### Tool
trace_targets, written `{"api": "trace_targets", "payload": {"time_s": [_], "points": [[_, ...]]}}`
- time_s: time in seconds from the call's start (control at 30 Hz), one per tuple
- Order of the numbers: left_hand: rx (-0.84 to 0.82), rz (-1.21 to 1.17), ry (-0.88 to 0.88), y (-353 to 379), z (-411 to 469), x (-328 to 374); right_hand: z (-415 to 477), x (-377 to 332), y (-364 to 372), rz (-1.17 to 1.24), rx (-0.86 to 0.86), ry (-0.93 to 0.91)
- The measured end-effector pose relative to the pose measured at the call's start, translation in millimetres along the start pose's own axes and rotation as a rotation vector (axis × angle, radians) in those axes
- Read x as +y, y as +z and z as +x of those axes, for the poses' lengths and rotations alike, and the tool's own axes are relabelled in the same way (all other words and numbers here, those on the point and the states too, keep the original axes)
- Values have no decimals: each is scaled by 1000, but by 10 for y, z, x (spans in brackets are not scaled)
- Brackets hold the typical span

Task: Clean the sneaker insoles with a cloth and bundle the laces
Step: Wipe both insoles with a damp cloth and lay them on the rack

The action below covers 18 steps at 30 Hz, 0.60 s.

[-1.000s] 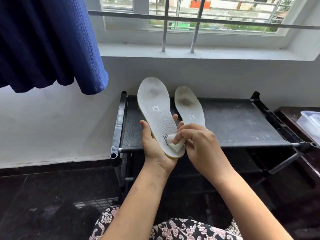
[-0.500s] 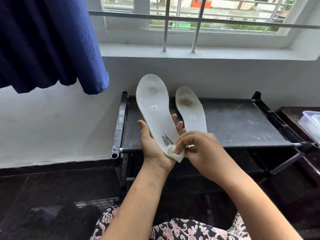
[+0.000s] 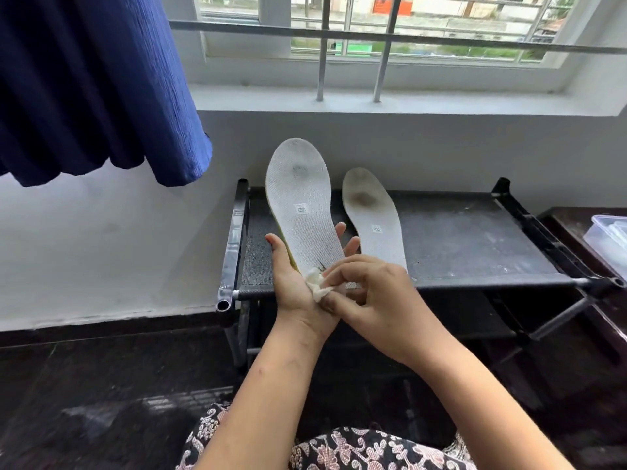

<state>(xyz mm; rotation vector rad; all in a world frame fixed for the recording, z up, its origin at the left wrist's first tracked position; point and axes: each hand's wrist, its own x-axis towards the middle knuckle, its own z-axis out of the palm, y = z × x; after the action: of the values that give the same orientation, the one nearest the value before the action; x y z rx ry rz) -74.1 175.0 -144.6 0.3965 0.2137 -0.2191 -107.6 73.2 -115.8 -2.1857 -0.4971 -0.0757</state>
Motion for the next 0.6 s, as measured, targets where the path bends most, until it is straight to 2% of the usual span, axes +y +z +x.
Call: {"api": "trace_targets", "payload": {"time_s": [0.13, 0.3, 0.37, 0.6], "points": [[-14, -4, -8, 7, 9, -11, 16, 89, -129, -125, -25, 25], [-67, -13, -74, 58, -16, -72, 72, 142, -28, -263, 204, -48], [-67, 11, -84, 74, -34, -77, 90, 141, 10, -243, 223, -79], [2, -6, 3, 35, -25, 14, 32, 69, -102, -78, -46, -4]]}}
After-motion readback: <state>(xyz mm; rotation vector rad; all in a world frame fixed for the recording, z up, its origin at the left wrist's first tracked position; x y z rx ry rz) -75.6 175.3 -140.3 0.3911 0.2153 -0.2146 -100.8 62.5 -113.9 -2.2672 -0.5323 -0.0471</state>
